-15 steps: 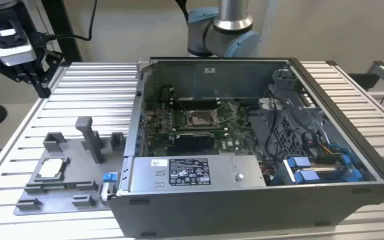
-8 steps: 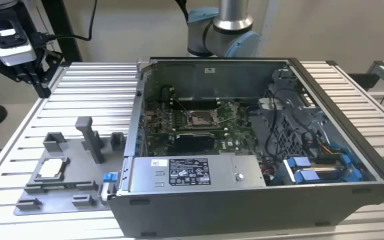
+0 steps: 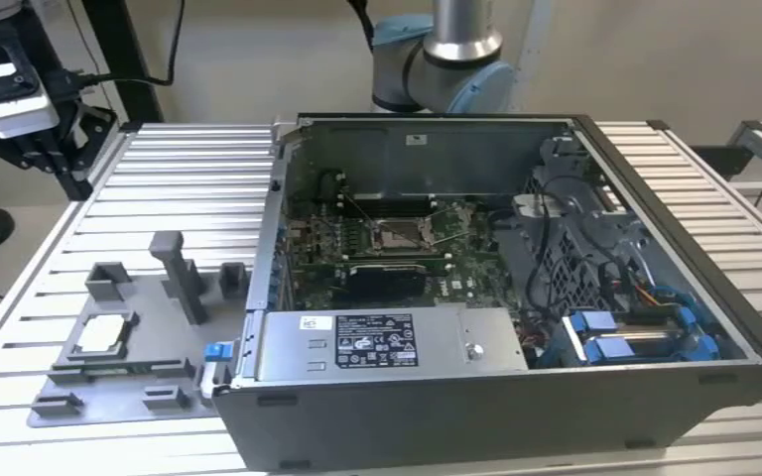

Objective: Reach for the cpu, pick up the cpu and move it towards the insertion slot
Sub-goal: 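Reach for the cpu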

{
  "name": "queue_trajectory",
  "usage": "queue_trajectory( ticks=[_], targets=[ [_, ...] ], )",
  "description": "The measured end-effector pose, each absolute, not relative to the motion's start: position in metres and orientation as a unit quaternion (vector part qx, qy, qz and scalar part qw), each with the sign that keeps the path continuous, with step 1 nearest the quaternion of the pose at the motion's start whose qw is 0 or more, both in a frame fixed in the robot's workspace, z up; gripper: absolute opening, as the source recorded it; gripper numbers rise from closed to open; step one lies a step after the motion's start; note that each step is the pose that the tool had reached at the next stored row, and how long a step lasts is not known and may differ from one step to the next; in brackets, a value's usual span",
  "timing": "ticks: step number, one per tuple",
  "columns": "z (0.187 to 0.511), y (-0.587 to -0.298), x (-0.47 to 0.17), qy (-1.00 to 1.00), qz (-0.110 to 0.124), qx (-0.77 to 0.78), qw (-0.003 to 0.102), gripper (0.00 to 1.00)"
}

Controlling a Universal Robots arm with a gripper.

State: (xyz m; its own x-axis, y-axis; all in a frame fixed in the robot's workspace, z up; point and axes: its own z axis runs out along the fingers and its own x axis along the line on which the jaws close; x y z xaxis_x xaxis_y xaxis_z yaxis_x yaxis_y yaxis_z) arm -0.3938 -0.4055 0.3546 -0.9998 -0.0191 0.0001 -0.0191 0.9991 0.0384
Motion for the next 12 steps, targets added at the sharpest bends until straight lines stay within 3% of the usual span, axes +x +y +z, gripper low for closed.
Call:
queue_trajectory(
  ticks=[12],
  targets=[
    [0.354,-0.439,-0.403,-1.0,-0.019,0.01,-0.001,0.0]
  ],
)
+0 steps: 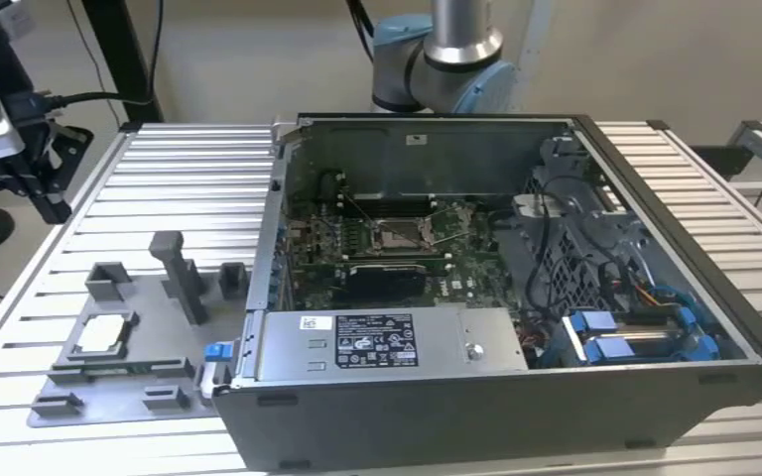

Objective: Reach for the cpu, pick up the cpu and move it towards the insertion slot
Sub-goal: 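Reach for the cpu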

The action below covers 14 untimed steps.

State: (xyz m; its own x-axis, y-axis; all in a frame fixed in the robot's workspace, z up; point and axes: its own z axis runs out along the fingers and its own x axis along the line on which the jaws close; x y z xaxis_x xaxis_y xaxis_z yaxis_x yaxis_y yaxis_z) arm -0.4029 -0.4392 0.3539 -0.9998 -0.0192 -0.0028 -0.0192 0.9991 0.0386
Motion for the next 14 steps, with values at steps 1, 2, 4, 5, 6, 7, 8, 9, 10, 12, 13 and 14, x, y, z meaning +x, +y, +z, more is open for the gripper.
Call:
queue_trajectory(
  ticks=[1,2,4,5,6,7,8,9,10,12,13,14],
  targets=[
    [0.3539,-0.4405,-0.4037,1.0,0.019,-0.01,0.001,0.0],
    [0.3537,-0.4407,-0.405,1.0,0.019,-0.009,0.002,0.0],
    [0.3535,-0.4408,-0.4069,1.0,0.019,-0.01,0.002,0.0],
    [0.3533,-0.4408,-0.4077,1.0,0.019,-0.01,0.002,0.0],
    [0.3533,-0.4408,-0.4078,1.0,0.019,-0.01,0.002,0.0],
    [0.3533,-0.4408,-0.4078,1.0,0.019,-0.01,0.002,0.0],
    [0.3533,-0.4408,-0.4078,1.0,0.019,-0.01,0.002,0.0],
    [0.3533,-0.4408,-0.4078,1.0,0.019,-0.01,0.002,0.0],
    [0.3533,-0.4408,-0.4079,1.0,0.019,-0.01,0.002,0.0],
    [0.3534,-0.4408,-0.4079,1.0,0.019,-0.01,0.002,0.0],
    [0.3533,-0.4408,-0.4079,1.0,0.019,-0.01,0.002,0.0],
    [0.3533,-0.4408,-0.4079,1.0,0.019,-0.01,0.002,1.0]
  ],
)
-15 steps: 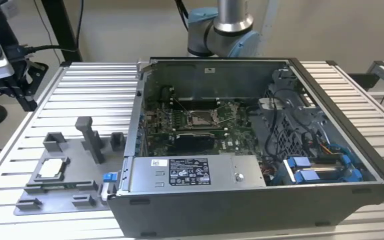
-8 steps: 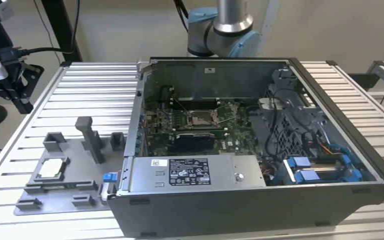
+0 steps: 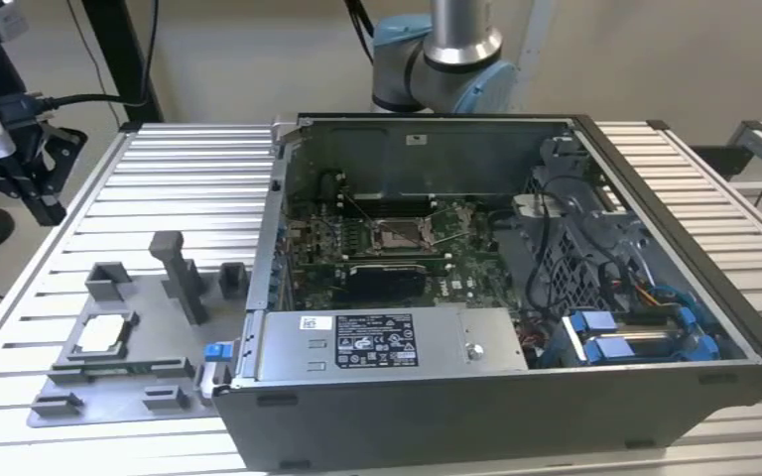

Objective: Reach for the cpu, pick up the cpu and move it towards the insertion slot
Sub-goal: 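Reach for the cpu, then pick up the cpu and move it towards the insertion slot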

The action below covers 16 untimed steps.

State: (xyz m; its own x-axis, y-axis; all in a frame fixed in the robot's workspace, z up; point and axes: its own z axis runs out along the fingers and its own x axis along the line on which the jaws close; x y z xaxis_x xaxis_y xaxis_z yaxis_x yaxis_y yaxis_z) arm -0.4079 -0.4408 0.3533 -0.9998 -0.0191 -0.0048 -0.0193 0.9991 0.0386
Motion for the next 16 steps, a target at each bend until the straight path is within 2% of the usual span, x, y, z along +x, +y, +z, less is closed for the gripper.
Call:
queue_trajectory(
  ticks=[16],
  targets=[
    [0.3533,-0.4409,-0.4083,1.0,0.019,-0.01,0.002,1.0]
  ],
)
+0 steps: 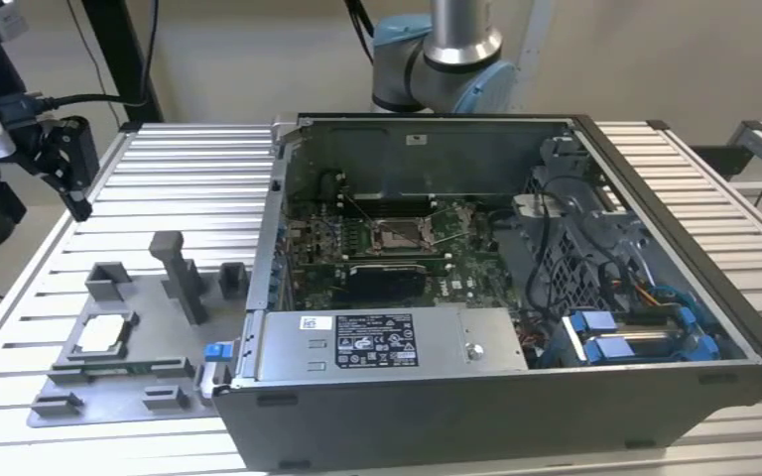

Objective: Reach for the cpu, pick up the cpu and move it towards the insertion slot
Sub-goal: 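Pick up the cpu and move it towards the insertion slot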

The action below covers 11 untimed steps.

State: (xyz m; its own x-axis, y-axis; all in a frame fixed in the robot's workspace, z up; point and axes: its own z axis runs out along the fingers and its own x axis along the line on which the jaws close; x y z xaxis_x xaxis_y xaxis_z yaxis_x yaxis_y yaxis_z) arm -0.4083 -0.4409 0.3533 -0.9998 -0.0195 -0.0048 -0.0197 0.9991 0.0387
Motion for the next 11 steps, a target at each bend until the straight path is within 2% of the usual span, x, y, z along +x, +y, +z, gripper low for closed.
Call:
queue_trajectory(
  ticks=[11],
  targets=[
    [0.343,-0.441,-0.414,1.0,0.019,-0.01,0.002,1.0]
  ],
)
